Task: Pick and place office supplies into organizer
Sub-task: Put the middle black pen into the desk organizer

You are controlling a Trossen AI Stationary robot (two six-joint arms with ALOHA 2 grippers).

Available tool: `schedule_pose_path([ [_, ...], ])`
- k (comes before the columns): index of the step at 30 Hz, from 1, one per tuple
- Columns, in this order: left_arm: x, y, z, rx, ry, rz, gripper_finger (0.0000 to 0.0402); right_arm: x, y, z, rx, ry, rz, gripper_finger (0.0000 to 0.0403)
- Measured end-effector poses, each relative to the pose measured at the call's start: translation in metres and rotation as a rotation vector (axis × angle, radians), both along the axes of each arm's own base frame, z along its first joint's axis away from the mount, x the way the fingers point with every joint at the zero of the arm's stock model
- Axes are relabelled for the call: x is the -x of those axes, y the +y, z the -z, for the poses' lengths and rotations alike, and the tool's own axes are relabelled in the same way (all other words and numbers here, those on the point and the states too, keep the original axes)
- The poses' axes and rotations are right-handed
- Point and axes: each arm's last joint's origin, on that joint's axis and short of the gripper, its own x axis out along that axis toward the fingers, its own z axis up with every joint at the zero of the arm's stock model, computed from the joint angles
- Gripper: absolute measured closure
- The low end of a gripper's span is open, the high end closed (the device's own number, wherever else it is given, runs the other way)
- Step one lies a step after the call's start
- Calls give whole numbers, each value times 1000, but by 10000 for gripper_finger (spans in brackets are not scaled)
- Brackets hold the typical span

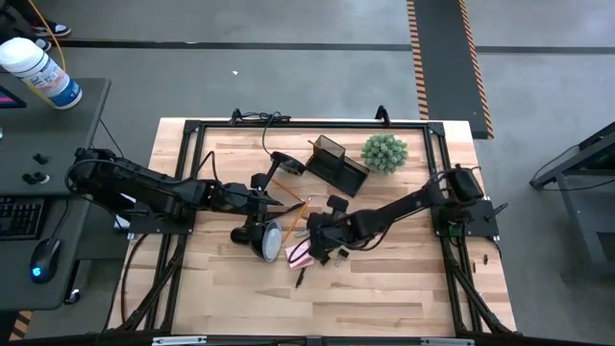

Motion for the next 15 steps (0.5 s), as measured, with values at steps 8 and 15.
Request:
schedule_pose_path([
  [8,0,0,0,0,5,1,309,19,-34,-52,278,22,161,389],
  [15,0,0,0,0,6,1,309,22,-85,-73,429,7,331,389],
])
